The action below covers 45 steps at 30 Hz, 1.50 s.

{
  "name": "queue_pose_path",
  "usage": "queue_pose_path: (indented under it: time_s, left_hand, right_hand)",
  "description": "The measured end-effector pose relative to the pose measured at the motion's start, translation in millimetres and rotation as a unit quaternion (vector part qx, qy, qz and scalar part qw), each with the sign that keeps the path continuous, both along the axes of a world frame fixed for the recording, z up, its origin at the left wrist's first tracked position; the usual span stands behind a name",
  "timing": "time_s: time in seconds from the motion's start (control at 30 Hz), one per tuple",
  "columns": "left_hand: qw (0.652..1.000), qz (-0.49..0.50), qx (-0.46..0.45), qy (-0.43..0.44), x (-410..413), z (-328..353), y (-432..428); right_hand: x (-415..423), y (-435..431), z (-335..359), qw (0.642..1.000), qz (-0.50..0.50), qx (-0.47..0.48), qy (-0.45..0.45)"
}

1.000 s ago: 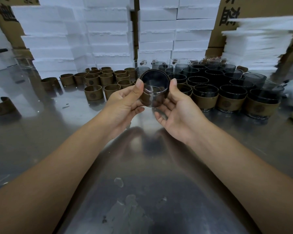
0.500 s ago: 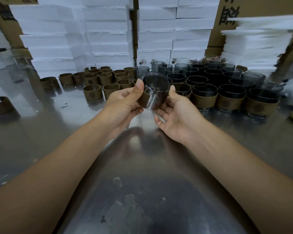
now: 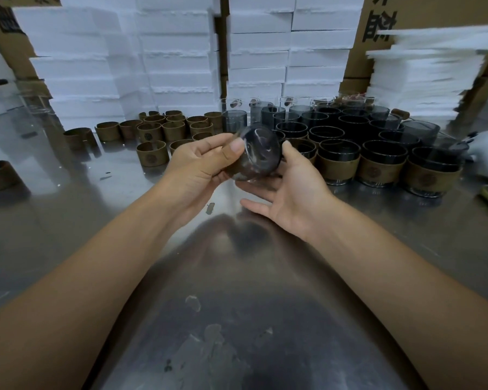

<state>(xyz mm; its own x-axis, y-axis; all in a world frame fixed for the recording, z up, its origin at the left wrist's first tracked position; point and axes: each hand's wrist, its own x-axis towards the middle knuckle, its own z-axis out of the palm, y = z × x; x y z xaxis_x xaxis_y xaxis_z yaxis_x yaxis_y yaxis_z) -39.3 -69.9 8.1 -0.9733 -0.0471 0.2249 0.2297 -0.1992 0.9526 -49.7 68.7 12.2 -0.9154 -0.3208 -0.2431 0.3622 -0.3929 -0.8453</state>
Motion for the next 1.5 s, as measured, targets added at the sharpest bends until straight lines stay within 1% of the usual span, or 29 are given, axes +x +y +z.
queue_pose_path:
  time_s: [0.1, 0.17, 0.23, 0.37, 0.47, 0.53, 0.6, 0.7, 0.77, 1.03, 1.17, 1.23, 1.3, 1.4, 1.5]
  left_hand:
    - [0.998, 0.005, -0.054, 0.031, 2, 1, 0]
    - [0.994, 0.004, -0.096, 0.054, 3, 1, 2]
    - [0.990, 0.018, -0.120, 0.068, 2, 0, 3]
    - [0.986, 0.078, -0.139, 0.046, 1, -3, 3]
    - [0.985, 0.037, -0.164, 0.024, 0, -6, 3]
    - [0.986, 0.008, -0.162, 0.023, 1, -7, 5]
    - [0.990, 0.001, -0.136, 0.026, 2, -7, 6]
    - [0.996, 0.011, -0.086, 0.020, 4, -4, 6]
    - [0.997, 0.023, -0.075, 0.019, 5, -3, 5]
    - [0.996, 0.028, -0.082, 0.023, 4, -5, 2]
    - [0.991, 0.002, -0.130, 0.028, 4, -8, 3]
    - [0.991, -0.016, -0.134, 0.016, 4, -10, 4]
    - [0.992, -0.014, -0.127, 0.002, 2, -11, 4]
    - [0.992, 0.011, -0.124, -0.014, -1, -11, 4]
    - [0.990, 0.027, -0.137, -0.019, -2, -12, 3]
  right_hand:
    - [0, 4, 1, 0.999, 0.049, -0.011, -0.005]
    - [0, 6, 2, 0.999, 0.052, -0.009, 0.010]
    - [-1, 7, 4, 0.999, 0.024, -0.002, 0.040]
    - [-3, 7, 6, 0.994, -0.048, -0.008, 0.094]
    - [-3, 6, 6, 0.989, -0.074, -0.016, 0.127]
    - [-3, 5, 6, 0.983, -0.087, -0.006, 0.158]
    - [-1, 4, 4, 0.972, -0.094, 0.029, 0.212]
    - [4, 3, 0, 0.949, -0.071, 0.090, 0.292]
    - [5, 3, -2, 0.940, -0.061, 0.110, 0.316]
    - [0, 4, -5, 0.945, -0.081, 0.105, 0.300]
    - [-5, 6, -9, 0.943, -0.116, 0.149, 0.276]
    - [-6, 8, -10, 0.939, -0.123, 0.165, 0.277]
    - [-8, 10, -10, 0.925, -0.139, 0.208, 0.285]
    - [-11, 13, -13, 0.892, -0.172, 0.303, 0.287]
    - [-13, 18, -14, 0.867, -0.192, 0.360, 0.286]
